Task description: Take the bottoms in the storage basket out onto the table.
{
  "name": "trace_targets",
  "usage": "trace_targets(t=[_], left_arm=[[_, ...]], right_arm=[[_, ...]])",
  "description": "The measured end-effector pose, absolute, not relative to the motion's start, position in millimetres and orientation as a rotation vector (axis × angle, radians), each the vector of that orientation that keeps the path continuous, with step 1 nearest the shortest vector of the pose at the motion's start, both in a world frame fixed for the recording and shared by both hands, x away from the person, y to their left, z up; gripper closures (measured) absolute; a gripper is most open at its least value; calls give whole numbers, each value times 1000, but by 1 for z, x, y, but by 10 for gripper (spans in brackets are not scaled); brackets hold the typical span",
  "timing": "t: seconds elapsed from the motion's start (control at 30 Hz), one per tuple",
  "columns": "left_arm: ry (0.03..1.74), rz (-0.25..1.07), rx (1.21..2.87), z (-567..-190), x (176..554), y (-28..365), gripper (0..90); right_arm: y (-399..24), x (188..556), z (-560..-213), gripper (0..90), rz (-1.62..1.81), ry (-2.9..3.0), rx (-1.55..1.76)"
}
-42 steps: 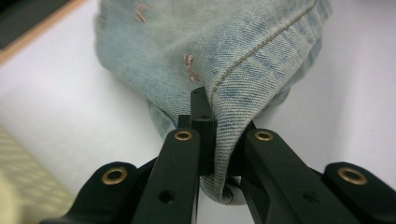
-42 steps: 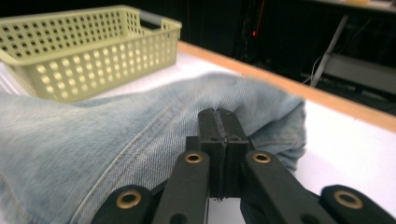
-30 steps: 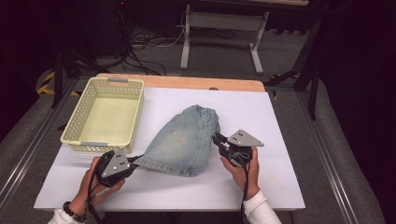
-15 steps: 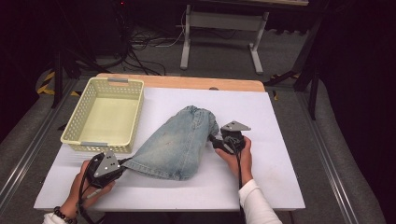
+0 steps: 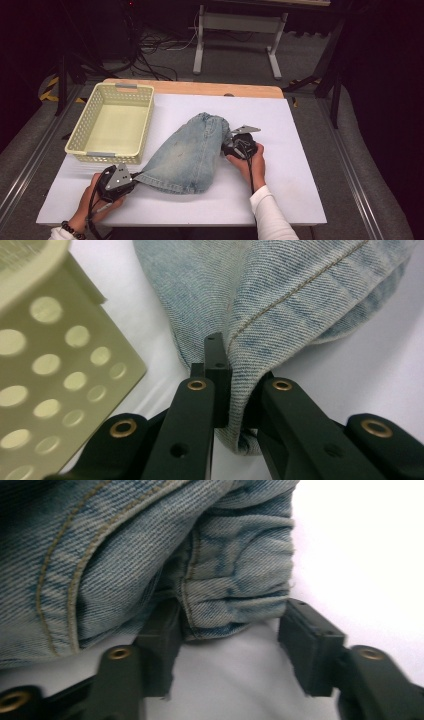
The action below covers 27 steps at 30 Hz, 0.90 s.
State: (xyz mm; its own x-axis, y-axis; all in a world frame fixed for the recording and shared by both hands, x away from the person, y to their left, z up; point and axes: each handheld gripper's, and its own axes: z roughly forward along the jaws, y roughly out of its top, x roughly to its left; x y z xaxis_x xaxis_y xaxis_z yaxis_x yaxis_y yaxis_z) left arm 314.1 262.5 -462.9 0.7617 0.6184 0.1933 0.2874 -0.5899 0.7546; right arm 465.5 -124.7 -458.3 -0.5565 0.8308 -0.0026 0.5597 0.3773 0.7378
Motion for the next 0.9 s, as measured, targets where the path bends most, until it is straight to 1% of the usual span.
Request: trace_targets(t=[0.07,0.13,0.23,0.27,0.3,0.5,0.53,0.57,0.77,0.8,0.83,0.87,0.9], left_arm=[[667,575,2221,-464,314,261,868],[662,568,2225,-465,314,260,868],[667,571,2221,-465,314,260,867],[665,573,2220,-466,314,260,867],[665,573,2220,-466,314,260,866],[655,578,2231,-467,314,259,865],[652,575,2236,-467,314,258,865],[657,574,2236,-467,314,258,865],[662,567,2237,-467,315,258,864],[661,569,2239,-467,315,258,864],[660,571,2240,-467,315,258,864],[657,574,2243,-467,315,258,864],[660,572,2242,-467,315,257,864]], right_arm=[[-124,465,-458,504,1002,2270,1198],[-124,465,-458,576,1017,2278,1186],[-125,464,-457,642,1042,2279,1180],[-126,463,-457,767,1052,2279,1175],[-127,462,-456,810,1095,2290,1162],[-126,460,-456,825,1088,2277,1162],[-127,460,-455,852,1088,2276,1159],[-128,460,-454,900,1104,2267,1154],[-136,456,-447,900,1150,2216,1153],[-135,456,-448,804,1143,2221,1157],[-133,457,-450,677,1107,2210,1173],[-133,458,-452,640,1091,2212,1178],[-133,460,-454,582,1094,2220,1190]])
